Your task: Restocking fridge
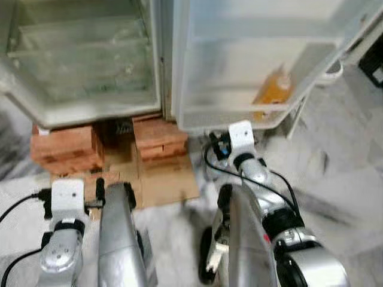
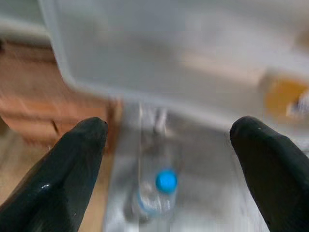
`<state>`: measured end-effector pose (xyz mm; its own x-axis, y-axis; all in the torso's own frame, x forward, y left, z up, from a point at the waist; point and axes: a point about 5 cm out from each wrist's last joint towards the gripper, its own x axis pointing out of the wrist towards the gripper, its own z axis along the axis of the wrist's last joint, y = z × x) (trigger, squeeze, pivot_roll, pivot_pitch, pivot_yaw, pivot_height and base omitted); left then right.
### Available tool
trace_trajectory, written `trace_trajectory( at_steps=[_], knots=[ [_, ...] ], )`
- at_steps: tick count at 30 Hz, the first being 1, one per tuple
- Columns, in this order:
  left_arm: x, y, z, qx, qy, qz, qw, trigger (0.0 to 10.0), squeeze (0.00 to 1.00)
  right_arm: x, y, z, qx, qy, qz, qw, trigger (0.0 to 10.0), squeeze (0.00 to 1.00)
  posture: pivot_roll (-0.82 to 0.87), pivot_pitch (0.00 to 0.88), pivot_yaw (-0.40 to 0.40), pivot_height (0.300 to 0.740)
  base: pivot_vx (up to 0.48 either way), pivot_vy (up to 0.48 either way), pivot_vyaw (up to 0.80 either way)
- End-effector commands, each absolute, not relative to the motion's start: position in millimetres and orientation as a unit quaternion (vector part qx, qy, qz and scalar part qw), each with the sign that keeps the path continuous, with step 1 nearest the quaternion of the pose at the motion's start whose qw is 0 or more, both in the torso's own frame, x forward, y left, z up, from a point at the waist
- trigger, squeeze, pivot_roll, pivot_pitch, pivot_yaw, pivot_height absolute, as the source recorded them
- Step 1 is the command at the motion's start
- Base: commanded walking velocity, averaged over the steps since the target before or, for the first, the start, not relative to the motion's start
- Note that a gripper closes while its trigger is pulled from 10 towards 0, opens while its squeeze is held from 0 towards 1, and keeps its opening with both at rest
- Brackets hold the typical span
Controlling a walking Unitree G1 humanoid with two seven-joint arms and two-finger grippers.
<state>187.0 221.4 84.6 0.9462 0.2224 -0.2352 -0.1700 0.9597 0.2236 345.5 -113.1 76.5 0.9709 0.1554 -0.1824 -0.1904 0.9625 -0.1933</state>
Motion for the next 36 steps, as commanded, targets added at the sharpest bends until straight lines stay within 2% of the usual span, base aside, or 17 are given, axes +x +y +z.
trace_trajectory(
  at_steps=[1,12,22,30,36],
  knots=[
    [180,220,86,0.105,0.140,0.089,0.981,10.0,0.00,339,-118,58,-0.115,0.133,0.074,0.982,10.0,0.00,0.18,0.387,-0.095,0.458,0.000,0.000,0.00],
    [163,214,102,0.102,0.149,0.076,0.981,10.0,0.00,338,-112,41,-0.136,0.195,0.069,0.969,10.0,0.00,0.24,0.461,-0.095,0.458,0.000,0.000,0.00],
    [138,201,114,0.084,0.163,0.066,0.981,10.0,0.00,342,-108,45,-0.150,0.194,0.065,0.967,10.0,0.00,0.27,0.524,-0.100,0.458,0.000,0.000,0.00],
    [125,191,118,0.069,0.181,0.059,0.979,10.0,0.00,351,-118,59,-0.099,0.166,0.015,0.981,10.0,0.00,0.28,0.547,-0.106,0.458,0.000,0.000,0.00],
    [120,190,122,0.067,0.183,0.062,0.979,10.0,0.00,357,-115,68,-0.078,0.149,-0.001,0.986,10.0,0.00,0.30,0.558,-0.106,0.458,0.000,0.000,0.00]
  ],
)
